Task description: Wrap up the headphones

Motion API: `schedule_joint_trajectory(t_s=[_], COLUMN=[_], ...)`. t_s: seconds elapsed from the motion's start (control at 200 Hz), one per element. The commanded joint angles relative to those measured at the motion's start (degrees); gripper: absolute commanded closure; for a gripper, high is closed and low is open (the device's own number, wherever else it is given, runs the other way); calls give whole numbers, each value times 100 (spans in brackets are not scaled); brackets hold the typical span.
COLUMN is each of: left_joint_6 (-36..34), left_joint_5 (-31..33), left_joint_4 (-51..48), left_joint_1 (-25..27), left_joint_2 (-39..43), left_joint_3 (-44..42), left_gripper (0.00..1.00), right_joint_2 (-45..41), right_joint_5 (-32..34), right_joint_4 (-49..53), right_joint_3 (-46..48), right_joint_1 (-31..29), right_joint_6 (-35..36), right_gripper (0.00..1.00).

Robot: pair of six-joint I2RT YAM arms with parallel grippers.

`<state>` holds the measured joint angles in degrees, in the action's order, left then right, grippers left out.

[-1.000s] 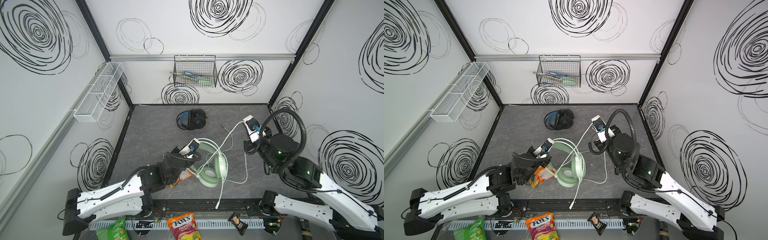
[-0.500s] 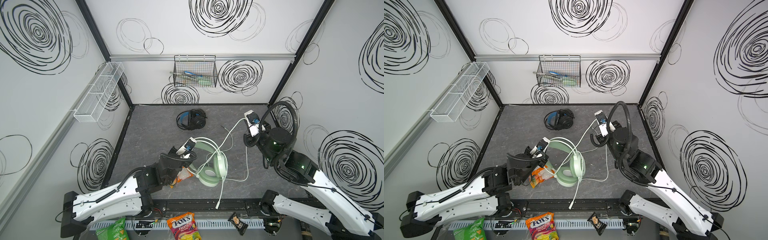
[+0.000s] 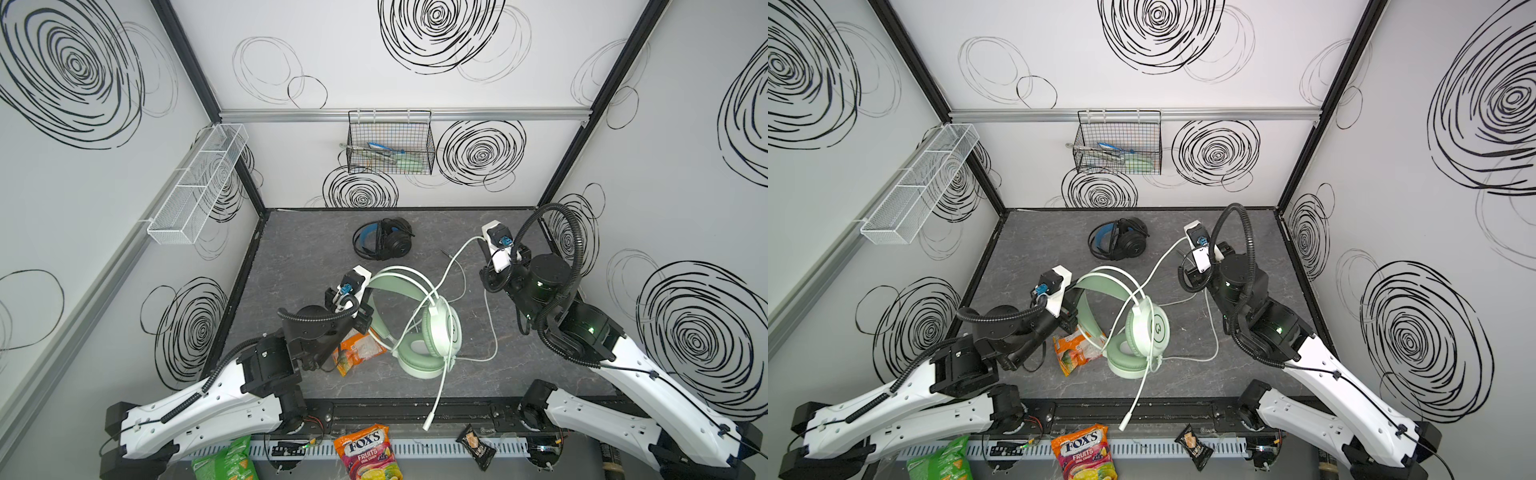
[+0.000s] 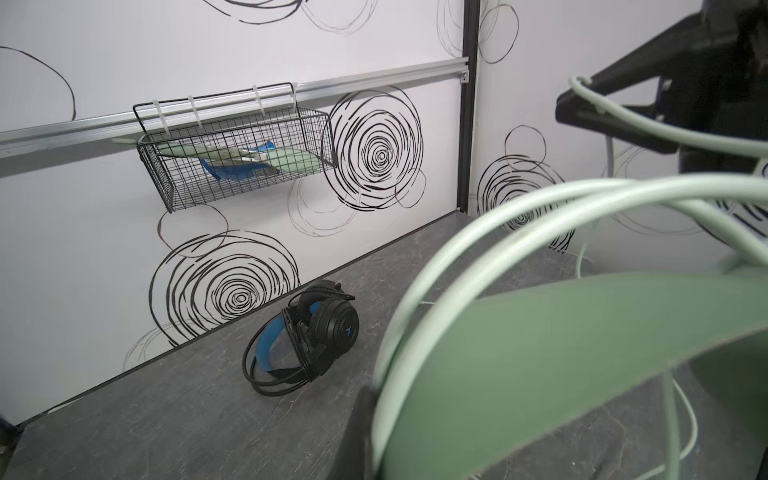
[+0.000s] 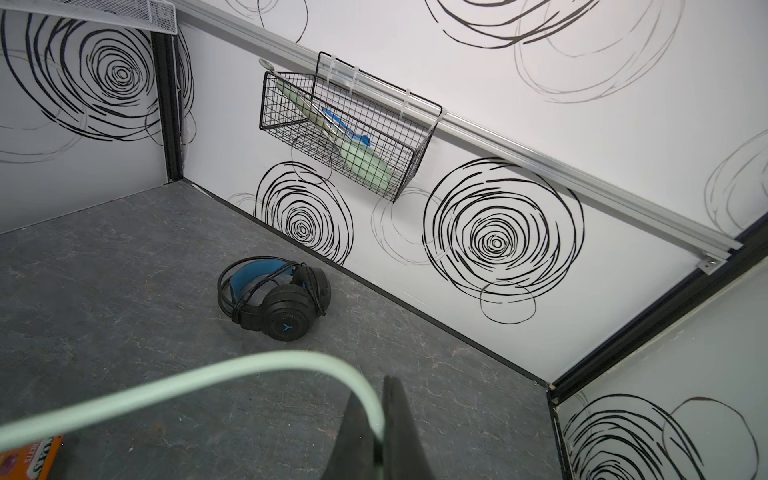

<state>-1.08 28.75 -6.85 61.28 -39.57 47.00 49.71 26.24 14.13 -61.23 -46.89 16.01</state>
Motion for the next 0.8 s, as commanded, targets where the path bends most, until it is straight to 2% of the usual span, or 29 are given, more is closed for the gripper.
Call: schedule_joint_trajectory(t_s=[0.0, 0.22, 0.39, 0.57, 0.795], left_joint_6=[551, 666, 845, 1079, 1304], left_joint_5=[-316, -307, -533, -767, -953], left_joint_4=[716, 844, 1062, 1346, 1607], left_joint_1=[-36, -46, -55, -63, -63], left_joint_2=[191, 174, 160, 129, 33], left_joint_3=[451, 676, 687, 766, 920], left_gripper=[100, 100, 100, 100, 100], right_joint_2=[-23, -43, -51, -383, -951], right_joint_5=[-136, -295, -522, -1475, -2532], right_joint_4=[-354, -500, -692, -1451, -2489], right_joint_3=[189, 448, 696, 1287, 2025], right_joint_1=[40, 40, 41, 40, 40], right_joint_6=[-194, -370, -475, -502, -450], right_gripper=[99, 99, 97, 90, 86])
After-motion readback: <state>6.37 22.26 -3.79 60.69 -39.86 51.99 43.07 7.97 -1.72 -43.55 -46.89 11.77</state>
